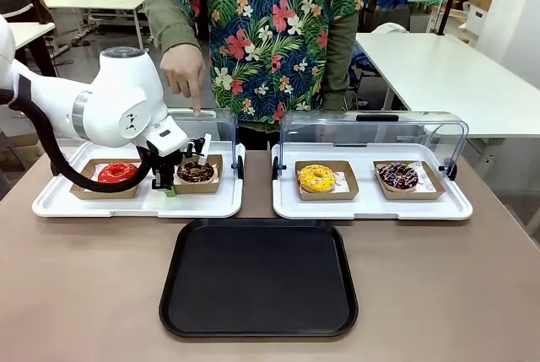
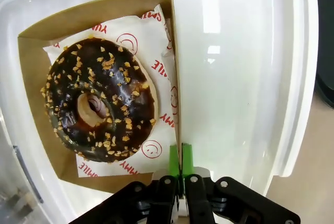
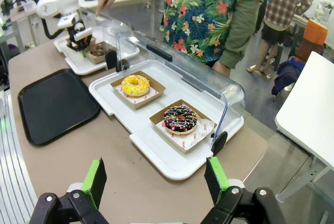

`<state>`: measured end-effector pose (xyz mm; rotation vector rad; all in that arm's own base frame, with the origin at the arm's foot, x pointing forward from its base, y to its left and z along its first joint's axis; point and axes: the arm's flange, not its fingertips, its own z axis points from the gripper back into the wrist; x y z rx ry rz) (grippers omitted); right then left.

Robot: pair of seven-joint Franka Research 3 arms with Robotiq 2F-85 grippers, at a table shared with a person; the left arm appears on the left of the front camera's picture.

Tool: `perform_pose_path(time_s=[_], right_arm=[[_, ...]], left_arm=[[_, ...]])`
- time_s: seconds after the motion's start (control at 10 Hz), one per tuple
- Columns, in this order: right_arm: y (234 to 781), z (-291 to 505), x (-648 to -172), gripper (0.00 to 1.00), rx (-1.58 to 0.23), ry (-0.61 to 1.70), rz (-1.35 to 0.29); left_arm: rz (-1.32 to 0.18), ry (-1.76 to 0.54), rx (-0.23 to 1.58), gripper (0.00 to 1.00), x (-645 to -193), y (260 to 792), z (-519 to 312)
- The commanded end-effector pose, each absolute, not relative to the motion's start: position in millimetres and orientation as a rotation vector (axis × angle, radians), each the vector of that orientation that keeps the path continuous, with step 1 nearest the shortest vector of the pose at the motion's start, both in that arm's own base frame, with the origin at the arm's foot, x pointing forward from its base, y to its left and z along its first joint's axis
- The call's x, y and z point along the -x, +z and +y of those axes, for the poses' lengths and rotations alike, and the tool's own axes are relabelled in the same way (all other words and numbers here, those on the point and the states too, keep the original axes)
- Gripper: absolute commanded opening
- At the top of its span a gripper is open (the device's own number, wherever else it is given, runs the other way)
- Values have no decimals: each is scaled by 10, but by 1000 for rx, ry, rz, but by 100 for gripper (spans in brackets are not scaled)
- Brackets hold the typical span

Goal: Move the second donut from the left to the tray.
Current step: Pick up the Paper togo box containing the Donut indicated by the person and place it on the Handle tray.

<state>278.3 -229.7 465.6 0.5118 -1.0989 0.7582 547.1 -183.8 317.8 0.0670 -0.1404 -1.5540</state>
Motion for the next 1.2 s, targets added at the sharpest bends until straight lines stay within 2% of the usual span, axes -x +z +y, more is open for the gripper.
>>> perform_pose_path(time_s=[0.0,0.1,0.6,0.8,1.1], right_arm=[[4658,-2300,-2809,100,-507,769,-1141],[4658,-2300,-2809,100,-507,769,-1141],[4658,-2300,-2809,100,-507,769,-1141],[4658,-2300,-2809,100,-507,769,-1141],[4658,-2300,-2809,100,-507,769,-1141]], left_arm=[[-199,-1491,-47,0,-5554,3168,-1824],[-140,-1554,-67,0,-5471,3178,-1838],[-153,-1546,-66,2,-5490,3170,-1844],[-217,-1552,-146,2,-5261,3530,-1839],[-231,-1498,-165,2,-5005,3849,-1895]])
